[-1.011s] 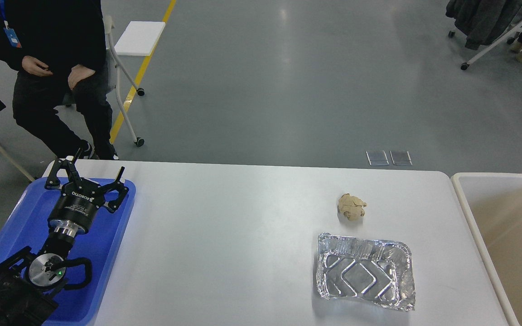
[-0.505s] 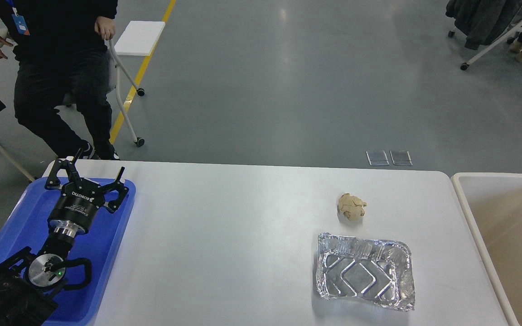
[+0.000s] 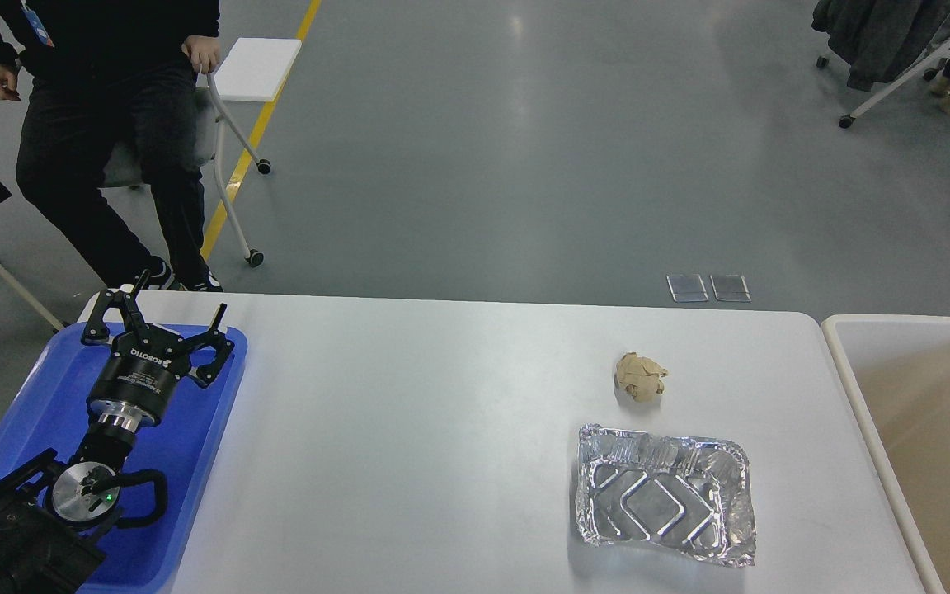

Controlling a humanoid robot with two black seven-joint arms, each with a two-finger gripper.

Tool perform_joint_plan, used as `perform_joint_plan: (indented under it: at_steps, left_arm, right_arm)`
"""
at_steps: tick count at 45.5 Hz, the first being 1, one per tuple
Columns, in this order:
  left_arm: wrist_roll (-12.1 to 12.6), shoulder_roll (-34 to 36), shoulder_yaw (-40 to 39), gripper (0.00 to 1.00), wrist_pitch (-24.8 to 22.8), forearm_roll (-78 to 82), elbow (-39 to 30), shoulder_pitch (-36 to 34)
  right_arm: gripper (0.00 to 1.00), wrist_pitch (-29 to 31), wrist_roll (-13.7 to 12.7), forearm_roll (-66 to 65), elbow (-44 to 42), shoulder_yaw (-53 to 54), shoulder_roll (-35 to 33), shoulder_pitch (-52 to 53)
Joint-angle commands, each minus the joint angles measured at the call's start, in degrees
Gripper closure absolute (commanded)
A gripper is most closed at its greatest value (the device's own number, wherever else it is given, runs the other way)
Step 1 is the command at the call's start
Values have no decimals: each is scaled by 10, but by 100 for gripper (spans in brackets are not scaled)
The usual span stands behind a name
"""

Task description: Tidy desktop

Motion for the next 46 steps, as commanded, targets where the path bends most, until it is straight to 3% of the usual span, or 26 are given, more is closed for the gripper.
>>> perform_joint_plan:
  at_steps: [1,8,21,38,46]
  left_arm:
    - [0,0,0,1,0,0,0,0]
    - [0,0,0,1,0,0,0,0]
    - [0,-1,0,1,0,0,0,-1]
    - [0,-1,0,1,0,0,0,-1]
    - [0,-1,0,1,0,0,0,-1]
  right_arm:
    - [20,-14,0,0,6,1,1,1]
    - [2,-12,1,1,23,1,2,8]
    - [1,-2,1,-1,96,-18,-33,61]
    - [0,2,1,-3,337,-129,-116,218]
    - [0,36,1,-5,427,-217,-117,313]
